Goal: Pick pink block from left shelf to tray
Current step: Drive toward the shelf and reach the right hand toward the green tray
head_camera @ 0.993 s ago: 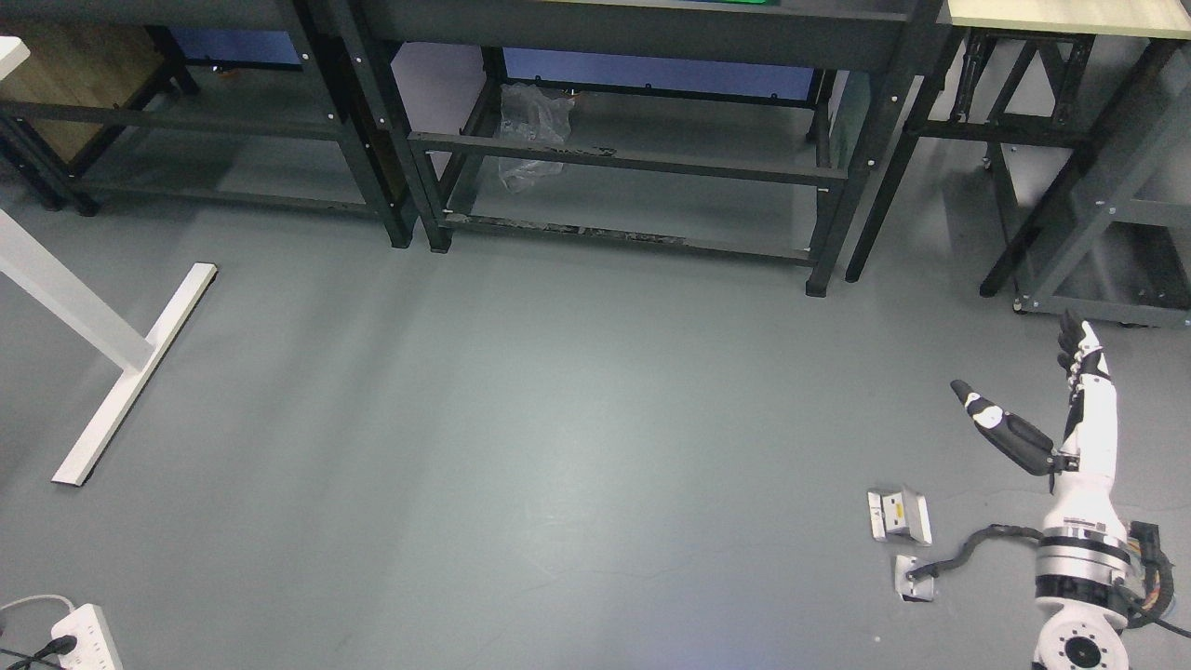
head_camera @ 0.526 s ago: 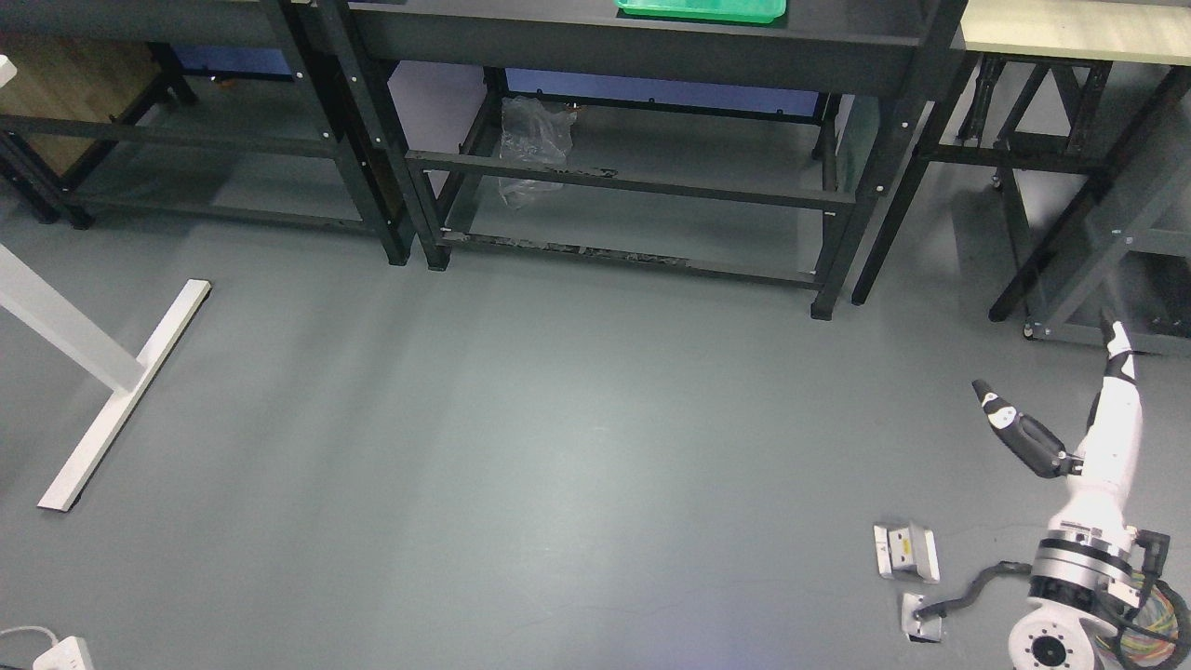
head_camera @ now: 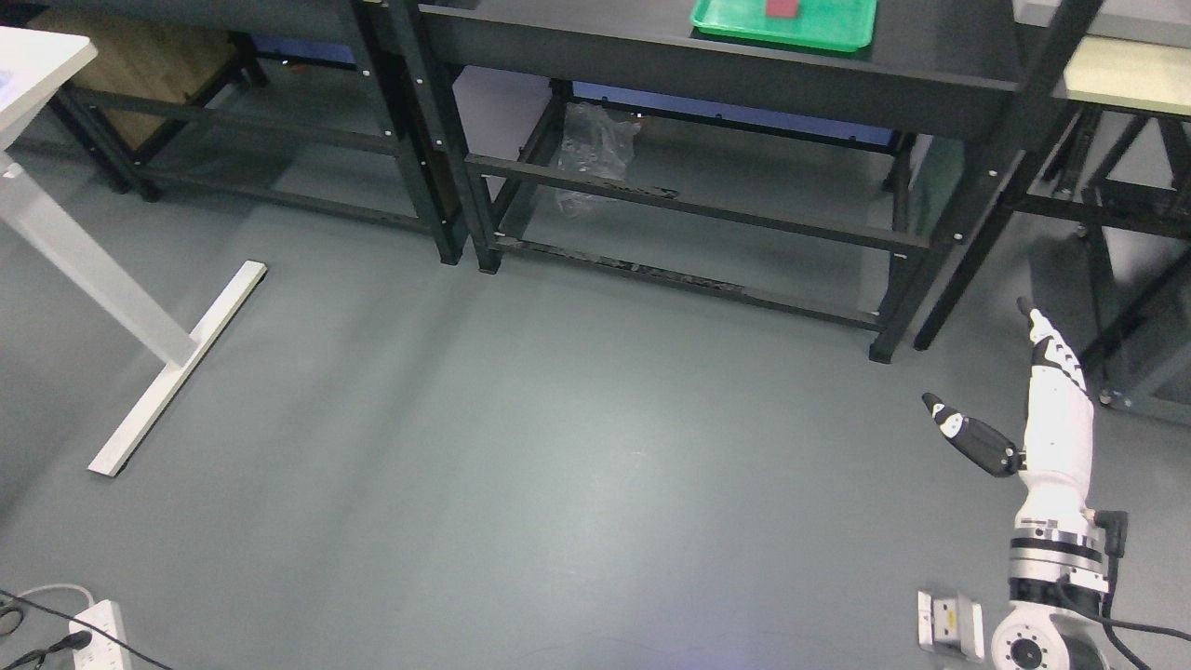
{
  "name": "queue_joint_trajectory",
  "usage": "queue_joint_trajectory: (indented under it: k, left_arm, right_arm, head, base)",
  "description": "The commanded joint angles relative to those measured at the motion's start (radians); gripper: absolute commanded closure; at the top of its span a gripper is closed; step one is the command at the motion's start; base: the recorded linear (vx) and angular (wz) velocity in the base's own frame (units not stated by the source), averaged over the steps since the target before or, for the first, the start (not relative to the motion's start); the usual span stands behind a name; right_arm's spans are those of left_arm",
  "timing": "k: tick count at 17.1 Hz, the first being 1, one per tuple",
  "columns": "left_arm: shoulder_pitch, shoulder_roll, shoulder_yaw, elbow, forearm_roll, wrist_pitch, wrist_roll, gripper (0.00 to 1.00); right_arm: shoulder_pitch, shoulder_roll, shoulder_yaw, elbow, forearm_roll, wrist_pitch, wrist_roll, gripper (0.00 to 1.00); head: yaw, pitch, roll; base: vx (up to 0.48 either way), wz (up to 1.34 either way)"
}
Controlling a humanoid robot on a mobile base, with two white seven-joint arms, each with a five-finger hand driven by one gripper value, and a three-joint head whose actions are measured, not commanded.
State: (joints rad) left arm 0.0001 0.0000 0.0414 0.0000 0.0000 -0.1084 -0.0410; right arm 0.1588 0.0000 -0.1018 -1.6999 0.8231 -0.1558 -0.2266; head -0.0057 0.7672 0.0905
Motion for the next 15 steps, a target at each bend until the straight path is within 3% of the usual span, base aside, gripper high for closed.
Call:
queue_joint_trajectory:
  k: [1, 9, 15]
  left_arm:
    - [-0.023, 0.017, 0.000, -0.017, -0.002, 0.000, 0.000, 0.00]
    - [-0.023, 0.017, 0.000, -0.017, -0.002, 0.000, 0.000, 0.00]
    - [-0.023, 0.017, 0.000, -0.017, -0.002, 0.000, 0.000, 0.00]
  right_arm:
    - [-0.001, -0.017, 0.010, -0.011, 0.203, 0.027, 0.006, 0.00]
    - [-0.007, -0.017, 0.005, -0.011, 0.202, 0.027, 0.004, 0.00]
    - [-0.007, -0.017, 0.002, -0.009, 0.200, 0.027, 0.003, 0.00]
  head:
    - [0.0000, 0.000, 0.000]
    - [0.0000, 0.000, 0.000]
    - [0.0000, 0.000, 0.000]
  base:
    - [0.131, 0.50]
    - [0.168, 0.31]
    - [0.296, 0.00]
